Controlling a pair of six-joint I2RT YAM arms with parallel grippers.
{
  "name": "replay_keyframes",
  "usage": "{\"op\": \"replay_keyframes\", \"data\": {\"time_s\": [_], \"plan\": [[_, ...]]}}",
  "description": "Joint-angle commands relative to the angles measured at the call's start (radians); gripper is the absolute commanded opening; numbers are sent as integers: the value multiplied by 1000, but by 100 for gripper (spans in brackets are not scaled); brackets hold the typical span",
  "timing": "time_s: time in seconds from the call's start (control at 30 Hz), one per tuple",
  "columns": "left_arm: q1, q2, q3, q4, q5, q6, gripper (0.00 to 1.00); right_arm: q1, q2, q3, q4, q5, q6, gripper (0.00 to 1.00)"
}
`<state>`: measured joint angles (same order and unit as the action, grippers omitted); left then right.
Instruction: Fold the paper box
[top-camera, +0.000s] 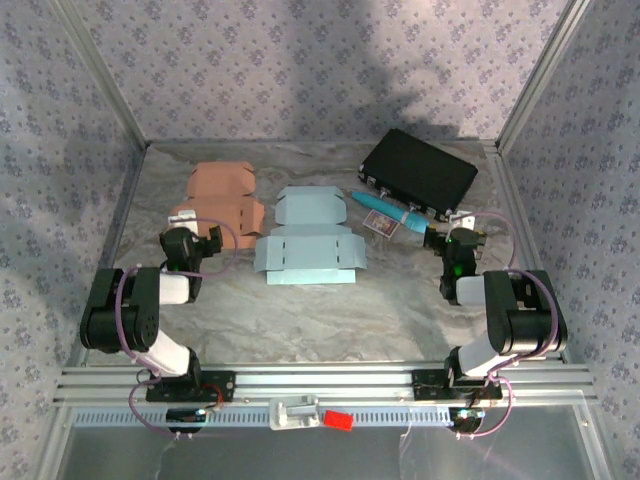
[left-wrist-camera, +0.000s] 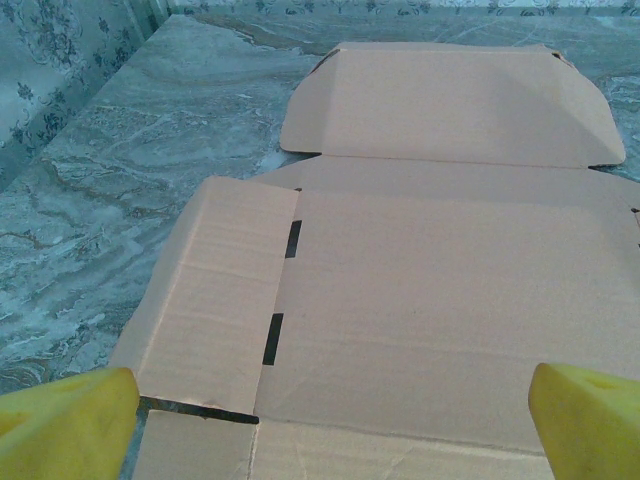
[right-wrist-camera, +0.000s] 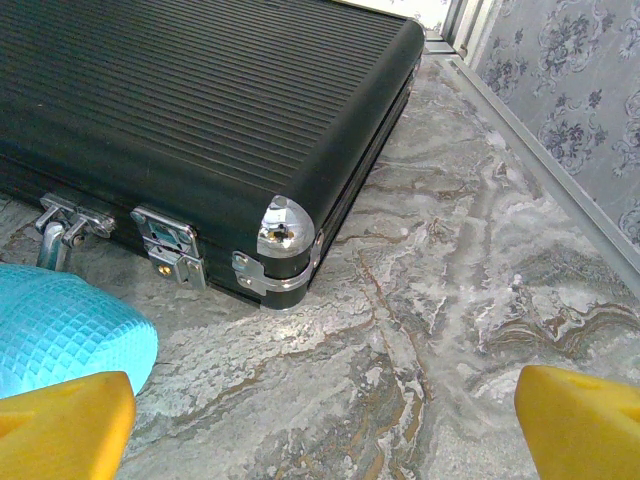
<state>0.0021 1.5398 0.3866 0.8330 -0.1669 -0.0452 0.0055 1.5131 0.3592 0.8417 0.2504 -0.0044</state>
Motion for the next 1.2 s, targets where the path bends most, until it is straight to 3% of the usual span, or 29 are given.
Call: {"op": "replay_keyframes", "data": {"time_s": [0.0,0.27,0.37,0.4,0.43,0.5,0.6,0.63,0.7,0.77,0.8,0.83,0.9,0.93,0.97,1.0,1.1,1.17], "plan": [[1,-7,15,3,17,-6,100,3,6,12,6,14,18,99],[-1,-25,7,18,24,2,100,11,-32,-25,42,48,25,99],[-74,-180,96,-261,-101,45,100,82,-53,-99,185,103,-57,99],[-97,-227,131,-322,-152,39,100,113,-99,-103,169,204,-58,99],[-109,-262,149,-340,-169,35,100,132,-166,-86,73,287,-14,99],[-152,-334,192,-347,-248,48,100,129,-320,-13,-153,316,31,99],[-209,-407,320,-402,-366,58,100,136,-451,97,-205,350,-37,99],[-220,-417,377,-442,-396,31,100,144,-481,152,-232,350,-71,99],[-219,-410,592,-736,-464,-179,100,181,-532,327,-341,344,-146,99],[-160,-352,869,-1245,-339,-485,100,221,-535,562,-574,387,-56,99],[-125,-318,966,-1434,-282,-694,100,208,-522,727,-837,326,116,99],[-93,-302,997,-1458,-199,-773,100,161,-497,883,-1058,226,261,99],[-14,-298,921,-1306,162,-851,99,58,-420,1115,-1514,115,723,99],[-12,-294,898,-1293,224,-909,97,-7,-405,1132,-1550,-45,768,99],[-32,-285,885,-1305,264,-953,93,-64,-396,1114,-1479,-226,743,99],[-59,-274,883,-1339,297,-963,89,-64,-391,1109,-1478,-295,745,99],[-174,-257,884,-1500,310,-930,76,55,-403,1092,-1626,-228,799,90],[-257,-271,824,-1564,320,-918,71,143,-416,1029,-1670,-265,851,82]]}}
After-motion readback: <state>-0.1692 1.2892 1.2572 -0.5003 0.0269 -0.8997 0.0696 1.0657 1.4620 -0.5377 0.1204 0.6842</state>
